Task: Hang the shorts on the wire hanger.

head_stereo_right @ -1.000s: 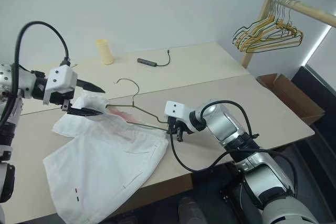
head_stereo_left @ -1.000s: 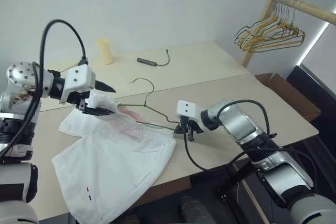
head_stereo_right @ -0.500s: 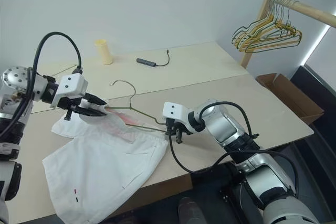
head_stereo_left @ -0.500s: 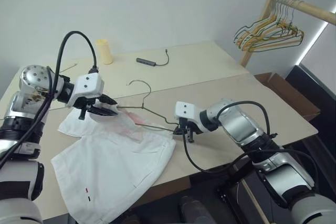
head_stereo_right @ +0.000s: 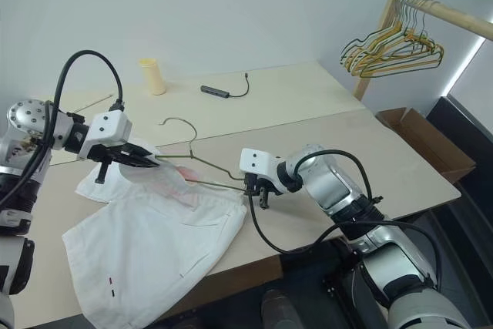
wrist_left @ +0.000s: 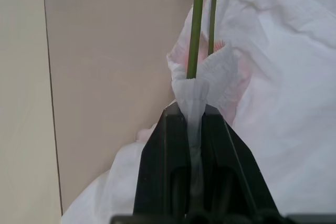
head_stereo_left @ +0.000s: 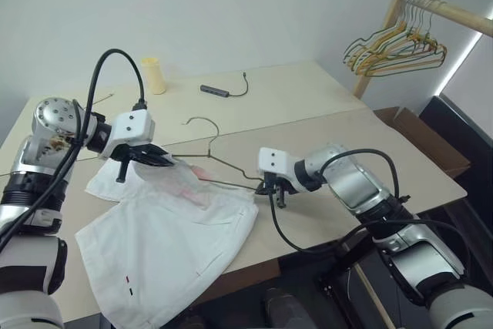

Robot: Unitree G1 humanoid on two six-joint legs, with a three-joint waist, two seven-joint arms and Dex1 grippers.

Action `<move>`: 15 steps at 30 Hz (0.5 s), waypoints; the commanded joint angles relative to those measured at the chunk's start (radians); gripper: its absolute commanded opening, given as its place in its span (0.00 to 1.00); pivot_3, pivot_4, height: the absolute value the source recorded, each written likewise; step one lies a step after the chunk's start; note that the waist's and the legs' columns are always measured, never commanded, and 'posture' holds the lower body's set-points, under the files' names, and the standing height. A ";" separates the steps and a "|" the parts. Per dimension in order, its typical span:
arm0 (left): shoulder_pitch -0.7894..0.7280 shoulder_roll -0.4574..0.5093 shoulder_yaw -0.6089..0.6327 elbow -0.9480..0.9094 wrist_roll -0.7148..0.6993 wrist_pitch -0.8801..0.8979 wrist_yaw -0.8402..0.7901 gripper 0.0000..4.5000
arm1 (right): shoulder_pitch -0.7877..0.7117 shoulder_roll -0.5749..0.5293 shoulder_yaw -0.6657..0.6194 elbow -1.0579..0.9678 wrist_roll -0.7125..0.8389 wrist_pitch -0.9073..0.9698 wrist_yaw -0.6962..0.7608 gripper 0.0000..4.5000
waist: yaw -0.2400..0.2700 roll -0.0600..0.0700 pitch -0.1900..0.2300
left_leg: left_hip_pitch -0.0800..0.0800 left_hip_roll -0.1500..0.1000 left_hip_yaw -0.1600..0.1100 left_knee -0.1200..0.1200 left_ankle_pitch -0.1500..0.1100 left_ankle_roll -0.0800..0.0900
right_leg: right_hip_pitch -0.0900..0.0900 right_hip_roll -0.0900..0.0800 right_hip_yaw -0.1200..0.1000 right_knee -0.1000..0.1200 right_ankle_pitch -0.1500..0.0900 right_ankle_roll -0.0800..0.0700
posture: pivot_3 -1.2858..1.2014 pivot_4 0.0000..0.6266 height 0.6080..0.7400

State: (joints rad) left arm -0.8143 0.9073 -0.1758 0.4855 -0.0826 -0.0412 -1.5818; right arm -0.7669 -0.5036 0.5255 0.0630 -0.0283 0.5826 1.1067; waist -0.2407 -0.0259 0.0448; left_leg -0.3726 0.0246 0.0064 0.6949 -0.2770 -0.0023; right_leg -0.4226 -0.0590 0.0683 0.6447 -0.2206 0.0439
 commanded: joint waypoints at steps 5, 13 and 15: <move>-0.003 0.021 0.045 -0.010 0.005 -0.018 0.061 0.00 | -0.009 -0.013 -0.140 -0.043 0.068 -0.132 -0.009 0.34 | -0.001 0.000 0.000 | 0.000 0.000 0.000 0.000 0.000 0.000 | 0.000 0.000 0.000 0.000 0.000 0.000 | 0.44 0.00 1.00; -0.006 0.021 0.088 0.033 -0.022 -0.039 0.108 0.00 | 0.002 -0.080 -0.317 -0.180 0.227 0.253 -0.039 0.96 | 0.000 0.000 0.000 | 0.000 0.000 0.000 0.000 0.000 0.000 | 0.000 0.000 0.000 0.000 0.000 0.000 | 0.42 0.00 1.00; -0.008 0.019 0.097 0.036 -0.023 -0.039 0.117 0.00 | 0.011 -0.085 -0.373 -0.216 0.323 0.415 -0.029 0.96 | -0.001 0.000 0.000 | 0.000 0.000 0.000 0.000 0.000 0.000 | 0.000 -0.001 0.000 0.000 0.000 0.000 | 0.42 0.00 1.00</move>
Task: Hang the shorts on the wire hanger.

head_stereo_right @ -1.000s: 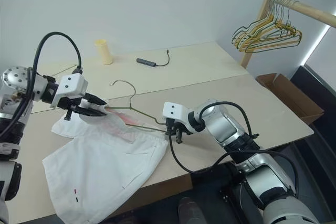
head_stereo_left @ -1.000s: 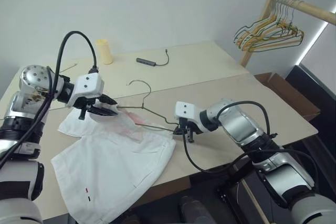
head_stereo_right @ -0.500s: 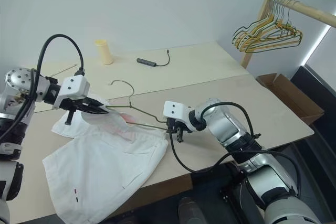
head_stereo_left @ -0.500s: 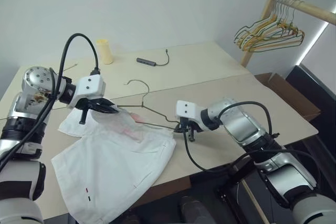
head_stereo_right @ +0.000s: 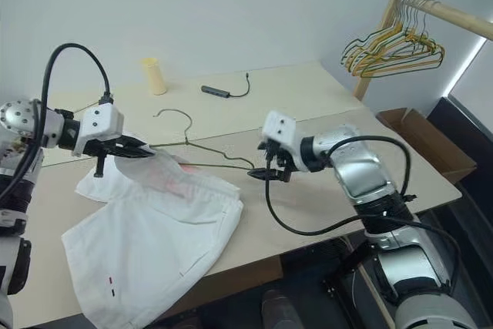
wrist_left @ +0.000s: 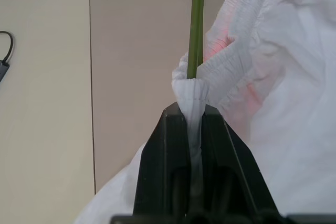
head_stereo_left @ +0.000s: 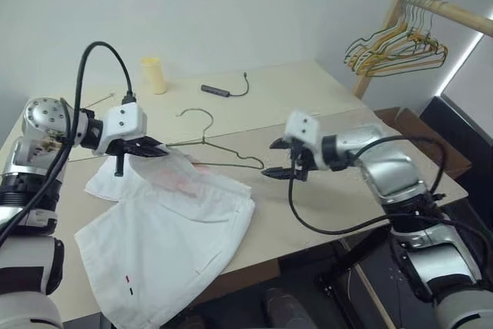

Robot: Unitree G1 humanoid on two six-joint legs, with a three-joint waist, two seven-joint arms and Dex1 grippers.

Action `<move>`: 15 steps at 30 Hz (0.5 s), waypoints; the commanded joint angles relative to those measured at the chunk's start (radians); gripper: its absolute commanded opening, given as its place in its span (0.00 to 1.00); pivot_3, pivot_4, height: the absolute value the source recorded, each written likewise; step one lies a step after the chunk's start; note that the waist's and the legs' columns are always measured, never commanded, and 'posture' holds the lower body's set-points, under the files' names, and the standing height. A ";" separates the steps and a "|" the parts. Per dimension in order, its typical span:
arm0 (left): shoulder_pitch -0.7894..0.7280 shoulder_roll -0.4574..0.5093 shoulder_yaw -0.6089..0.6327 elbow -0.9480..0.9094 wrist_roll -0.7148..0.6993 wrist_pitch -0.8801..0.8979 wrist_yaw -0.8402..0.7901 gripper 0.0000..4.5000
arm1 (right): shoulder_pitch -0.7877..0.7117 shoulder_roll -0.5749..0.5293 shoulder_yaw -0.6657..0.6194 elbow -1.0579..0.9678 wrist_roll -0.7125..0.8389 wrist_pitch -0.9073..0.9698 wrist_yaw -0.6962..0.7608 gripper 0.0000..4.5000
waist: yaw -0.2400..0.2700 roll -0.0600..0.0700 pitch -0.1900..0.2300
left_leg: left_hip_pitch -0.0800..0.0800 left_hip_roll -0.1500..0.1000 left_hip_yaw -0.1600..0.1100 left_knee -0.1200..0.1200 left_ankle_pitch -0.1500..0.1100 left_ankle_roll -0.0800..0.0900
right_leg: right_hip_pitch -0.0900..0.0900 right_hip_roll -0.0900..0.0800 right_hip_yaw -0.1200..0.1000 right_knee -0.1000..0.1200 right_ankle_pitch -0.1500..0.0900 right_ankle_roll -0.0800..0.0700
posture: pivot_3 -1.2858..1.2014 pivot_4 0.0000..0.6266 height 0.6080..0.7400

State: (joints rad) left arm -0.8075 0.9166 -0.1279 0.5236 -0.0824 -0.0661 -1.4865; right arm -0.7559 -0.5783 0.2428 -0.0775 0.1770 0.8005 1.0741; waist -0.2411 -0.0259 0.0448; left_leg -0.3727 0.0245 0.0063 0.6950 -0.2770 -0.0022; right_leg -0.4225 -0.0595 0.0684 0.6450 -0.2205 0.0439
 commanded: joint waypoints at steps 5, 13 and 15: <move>-0.012 0.010 0.056 -0.004 -0.024 -0.013 0.025 0.00 | 0.063 0.074 -0.165 -0.152 0.250 0.438 -0.100 0.96 | -0.009 0.000 0.000 | 0.000 0.000 0.000 0.000 0.000 0.000 | 0.000 0.000 0.000 0.000 0.000 0.000 | 0.42 0.00 1.00; 0.000 0.010 0.064 -0.026 -0.024 -0.008 0.032 0.00 | 0.134 0.260 -0.144 -0.082 0.262 0.589 -0.318 0.96 | -0.025 0.000 0.000 | -0.001 0.000 0.000 0.000 0.000 0.000 | -0.001 0.000 0.000 0.001 0.000 0.000 | 0.43 0.00 1.00; 0.004 0.011 0.067 -0.031 -0.026 -0.006 0.034 0.00 | 0.144 0.298 -0.159 -0.057 0.270 0.599 -0.345 0.96 | -0.024 0.000 0.000 | -0.002 0.000 0.000 0.000 0.000 0.000 | -0.001 0.000 0.000 0.000 0.000 0.000 | 0.43 0.00 1.00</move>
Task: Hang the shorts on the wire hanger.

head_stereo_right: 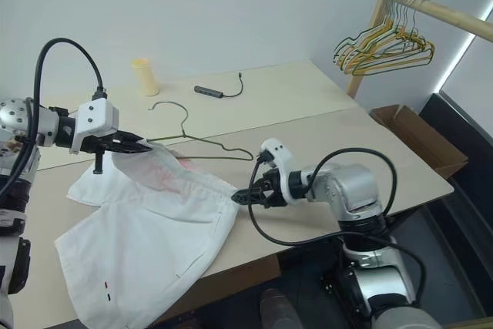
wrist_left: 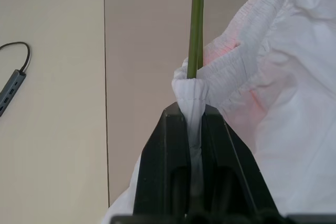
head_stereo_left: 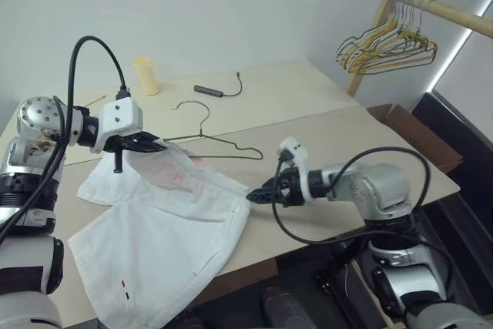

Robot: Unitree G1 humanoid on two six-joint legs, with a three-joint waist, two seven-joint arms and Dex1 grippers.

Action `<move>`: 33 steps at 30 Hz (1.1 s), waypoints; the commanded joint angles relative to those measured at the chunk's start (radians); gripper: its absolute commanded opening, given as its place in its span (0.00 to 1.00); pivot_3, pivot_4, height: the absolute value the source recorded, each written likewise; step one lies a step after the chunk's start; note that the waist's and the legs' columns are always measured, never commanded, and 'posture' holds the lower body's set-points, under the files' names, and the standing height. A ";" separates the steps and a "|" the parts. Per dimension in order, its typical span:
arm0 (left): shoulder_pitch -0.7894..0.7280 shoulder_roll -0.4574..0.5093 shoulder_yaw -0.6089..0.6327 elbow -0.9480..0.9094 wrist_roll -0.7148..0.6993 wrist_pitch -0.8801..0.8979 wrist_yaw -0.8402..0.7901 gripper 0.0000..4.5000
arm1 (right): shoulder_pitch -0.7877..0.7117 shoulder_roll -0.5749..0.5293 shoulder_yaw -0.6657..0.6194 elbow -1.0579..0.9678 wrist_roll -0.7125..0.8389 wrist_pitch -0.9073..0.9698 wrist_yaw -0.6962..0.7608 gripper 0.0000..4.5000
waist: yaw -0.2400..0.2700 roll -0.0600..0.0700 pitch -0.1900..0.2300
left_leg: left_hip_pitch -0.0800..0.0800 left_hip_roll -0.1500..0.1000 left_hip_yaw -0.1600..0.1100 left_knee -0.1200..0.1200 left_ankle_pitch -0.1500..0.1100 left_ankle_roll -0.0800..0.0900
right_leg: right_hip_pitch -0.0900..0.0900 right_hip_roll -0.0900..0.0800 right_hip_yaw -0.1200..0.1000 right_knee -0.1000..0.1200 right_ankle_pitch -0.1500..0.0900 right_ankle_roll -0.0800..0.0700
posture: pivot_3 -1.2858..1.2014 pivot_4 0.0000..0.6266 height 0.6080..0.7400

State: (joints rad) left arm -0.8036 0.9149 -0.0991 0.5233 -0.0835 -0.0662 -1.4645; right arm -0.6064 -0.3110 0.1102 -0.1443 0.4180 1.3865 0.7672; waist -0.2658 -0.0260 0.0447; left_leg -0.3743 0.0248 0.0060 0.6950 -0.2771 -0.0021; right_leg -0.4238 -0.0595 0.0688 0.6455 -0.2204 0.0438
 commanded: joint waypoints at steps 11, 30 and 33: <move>0.046 0.016 0.060 -0.089 -0.037 0.026 0.046 0.00 | 0.000 0.096 -0.022 0.121 0.046 -0.052 -0.096 0.43 | 0.002 0.000 0.000 | 0.000 -0.001 -0.001 0.000 0.000 0.000 | 0.000 -0.001 0.000 0.000 0.000 0.000 | 0.44 0.00 1.00; 0.137 0.105 0.114 -0.180 -0.151 0.072 -0.081 0.00 | 0.009 -0.116 0.117 0.145 -0.081 -0.335 -0.071 0.00 | 0.004 0.000 0.000 | 0.000 -0.001 0.000 0.000 0.000 0.000 | 0.001 0.000 0.000 -0.001 0.000 0.001 | 0.44 0.00 1.00; 0.137 0.108 0.113 -0.180 -0.151 0.069 -0.085 0.00 | 0.003 -0.143 0.113 0.136 -0.071 -0.355 -0.046 0.00 | 0.004 0.000 0.000 | 0.000 -0.001 0.000 0.000 0.000 0.000 | 0.001 0.000 0.000 -0.001 0.000 0.001 | 0.44 0.00 1.00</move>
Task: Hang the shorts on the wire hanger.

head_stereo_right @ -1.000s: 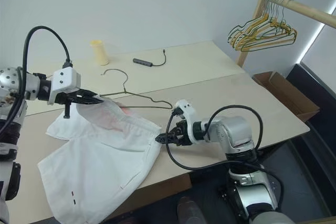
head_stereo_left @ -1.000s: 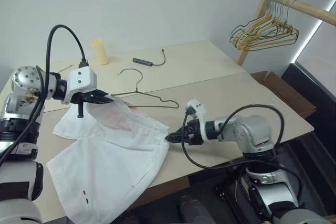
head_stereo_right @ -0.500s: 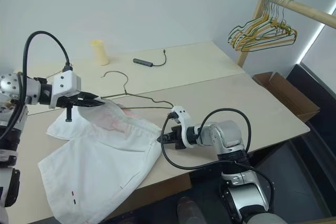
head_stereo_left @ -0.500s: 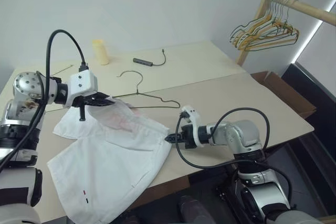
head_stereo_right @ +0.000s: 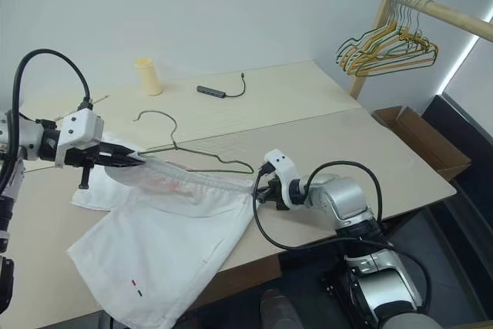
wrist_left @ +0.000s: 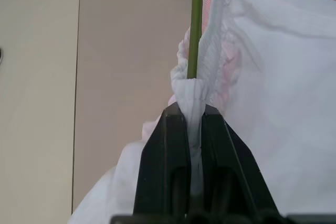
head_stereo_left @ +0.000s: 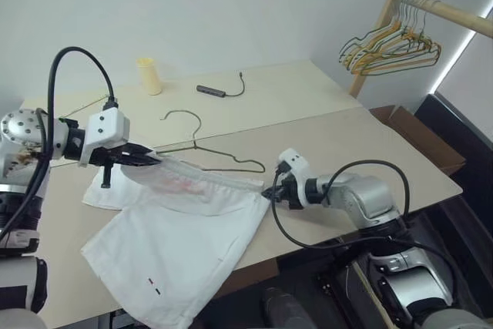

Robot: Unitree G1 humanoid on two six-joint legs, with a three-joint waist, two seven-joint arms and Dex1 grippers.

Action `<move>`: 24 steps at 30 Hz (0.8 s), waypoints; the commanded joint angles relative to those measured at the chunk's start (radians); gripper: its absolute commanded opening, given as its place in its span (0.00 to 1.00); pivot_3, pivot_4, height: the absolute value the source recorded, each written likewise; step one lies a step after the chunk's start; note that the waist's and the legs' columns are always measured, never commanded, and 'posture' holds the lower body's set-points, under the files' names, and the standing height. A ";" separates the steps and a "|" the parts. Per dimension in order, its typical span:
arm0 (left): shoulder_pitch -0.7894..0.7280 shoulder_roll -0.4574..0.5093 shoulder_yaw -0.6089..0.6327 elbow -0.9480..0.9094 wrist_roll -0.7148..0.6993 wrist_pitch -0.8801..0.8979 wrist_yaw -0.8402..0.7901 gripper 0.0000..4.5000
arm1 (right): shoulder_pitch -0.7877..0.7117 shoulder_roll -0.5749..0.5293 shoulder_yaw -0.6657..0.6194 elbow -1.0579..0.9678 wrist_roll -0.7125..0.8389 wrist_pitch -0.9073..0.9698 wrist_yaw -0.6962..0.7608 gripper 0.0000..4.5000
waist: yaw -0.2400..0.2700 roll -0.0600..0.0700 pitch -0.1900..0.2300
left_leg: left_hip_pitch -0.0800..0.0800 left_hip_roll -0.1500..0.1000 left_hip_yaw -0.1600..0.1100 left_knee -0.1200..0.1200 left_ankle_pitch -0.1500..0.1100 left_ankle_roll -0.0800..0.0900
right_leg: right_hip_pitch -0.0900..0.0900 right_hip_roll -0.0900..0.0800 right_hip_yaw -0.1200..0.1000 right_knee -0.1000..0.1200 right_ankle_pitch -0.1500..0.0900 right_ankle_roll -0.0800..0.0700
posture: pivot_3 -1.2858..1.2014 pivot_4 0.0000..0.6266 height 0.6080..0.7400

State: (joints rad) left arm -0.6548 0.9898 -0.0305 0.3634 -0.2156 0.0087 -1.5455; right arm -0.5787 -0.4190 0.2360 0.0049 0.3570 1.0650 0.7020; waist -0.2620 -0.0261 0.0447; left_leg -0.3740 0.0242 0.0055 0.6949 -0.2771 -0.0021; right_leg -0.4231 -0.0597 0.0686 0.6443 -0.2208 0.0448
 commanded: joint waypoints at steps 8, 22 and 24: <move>-0.010 0.044 0.007 0.011 0.044 -0.036 0.006 0.00 | -0.022 -0.069 -0.017 -0.038 -0.017 -0.068 0.029 0.00 | 0.000 0.000 0.000 | 0.000 0.000 0.000 0.000 0.000 0.000 | 0.000 0.000 0.000 0.000 0.000 0.000 | 0.44 0.00 1.00; -0.060 0.000 0.037 0.029 -0.013 0.002 0.030 0.00 | -0.055 -0.100 0.014 -0.015 -0.039 -0.079 0.032 0.00 | 0.001 0.000 0.000 | 0.000 0.000 0.000 0.000 0.000 0.000 | 0.000 0.000 0.000 0.000 0.000 0.000 | 0.43 0.00 1.00; -0.052 0.018 0.033 0.017 -0.022 0.005 0.003 0.00 | -0.060 -0.091 0.018 -0.009 -0.043 -0.083 0.028 0.00 | 0.001 0.000 0.000 | 0.000 0.000 0.000 0.000 0.000 0.000 | 0.000 0.000 0.000 0.000 0.000 0.000 | 0.43 0.00 1.00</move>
State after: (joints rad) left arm -0.6744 0.9742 -0.0415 0.4035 -0.2114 0.0052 -1.5268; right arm -0.6191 -0.4993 0.2683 -0.0072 0.3355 1.0007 0.7379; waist -0.2614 -0.0261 0.0447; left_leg -0.3743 0.0243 0.0057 0.6948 -0.2772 -0.0020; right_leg -0.4233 -0.0596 0.0687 0.6440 -0.2208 0.0447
